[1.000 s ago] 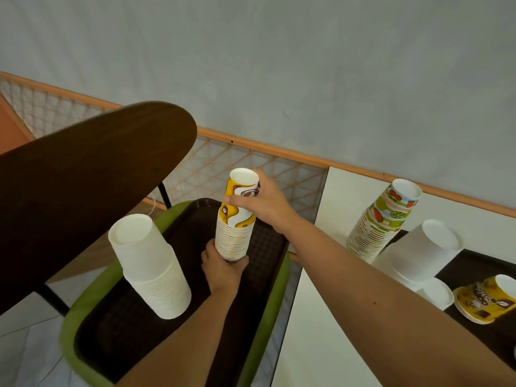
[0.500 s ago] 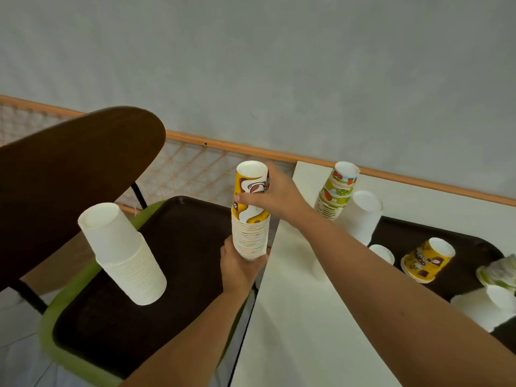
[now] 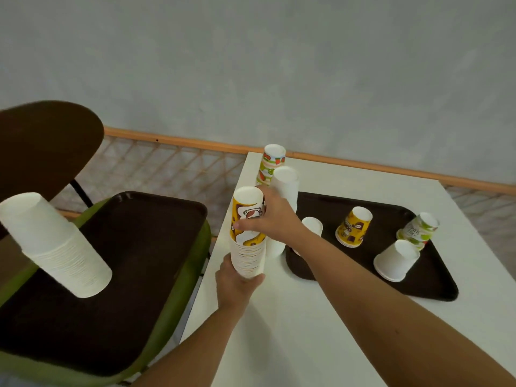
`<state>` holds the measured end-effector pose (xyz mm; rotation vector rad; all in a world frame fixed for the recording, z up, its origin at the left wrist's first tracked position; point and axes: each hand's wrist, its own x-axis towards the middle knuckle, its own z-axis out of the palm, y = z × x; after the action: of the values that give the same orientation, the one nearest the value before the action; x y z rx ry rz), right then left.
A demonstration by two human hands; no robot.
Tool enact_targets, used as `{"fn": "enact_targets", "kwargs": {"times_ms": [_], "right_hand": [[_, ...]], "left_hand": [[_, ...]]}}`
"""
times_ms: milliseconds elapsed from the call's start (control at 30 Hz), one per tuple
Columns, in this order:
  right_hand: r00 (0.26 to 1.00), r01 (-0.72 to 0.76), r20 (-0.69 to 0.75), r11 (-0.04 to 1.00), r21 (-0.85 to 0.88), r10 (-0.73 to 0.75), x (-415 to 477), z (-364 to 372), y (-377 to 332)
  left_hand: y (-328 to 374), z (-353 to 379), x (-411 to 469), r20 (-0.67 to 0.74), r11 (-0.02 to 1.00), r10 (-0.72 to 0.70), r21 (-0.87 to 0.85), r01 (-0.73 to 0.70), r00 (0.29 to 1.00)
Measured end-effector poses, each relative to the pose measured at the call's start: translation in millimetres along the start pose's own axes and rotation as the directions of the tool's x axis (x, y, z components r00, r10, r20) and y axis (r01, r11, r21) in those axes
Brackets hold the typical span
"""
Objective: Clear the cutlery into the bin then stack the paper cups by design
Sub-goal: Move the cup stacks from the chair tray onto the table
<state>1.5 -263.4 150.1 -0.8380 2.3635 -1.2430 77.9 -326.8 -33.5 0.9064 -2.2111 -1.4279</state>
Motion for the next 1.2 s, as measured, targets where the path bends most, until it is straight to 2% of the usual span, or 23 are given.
{"fn": "enact_targets", "kwargs": {"times_ms": [400, 567, 967, 1200], "right_hand": [[0.999, -0.047, -0.011, 0.999, -0.019, 0.047, -24.6, -26.2, 25.3], [0.997, -0.072, 0.008, 0.996, -0.046, 0.072, -29.7, -36.2, 29.2], [0.997, -0.073, 0.001, 0.996, -0.05, 0.073, -50.5, -51.6, 33.9], [0.994, -0.028, -0.108, 0.996, -0.09, 0.019, -55.4, -55.2, 16.2]], "left_hand": [[8.6, 23.8, -10.5, 0.063, 0.984, 0.001, 0.178, -0.013, 0.998], [14.2, 26.6, -17.0, 0.102, 0.951, 0.002, 0.308, -0.033, 0.995], [15.4, 30.3, -42.0, 0.167, 0.944, 0.002, 0.325, -0.057, 0.986], [13.1, 17.0, -51.5, 0.233, 0.925, 0.012, 0.367, -0.1, 0.972]]}}
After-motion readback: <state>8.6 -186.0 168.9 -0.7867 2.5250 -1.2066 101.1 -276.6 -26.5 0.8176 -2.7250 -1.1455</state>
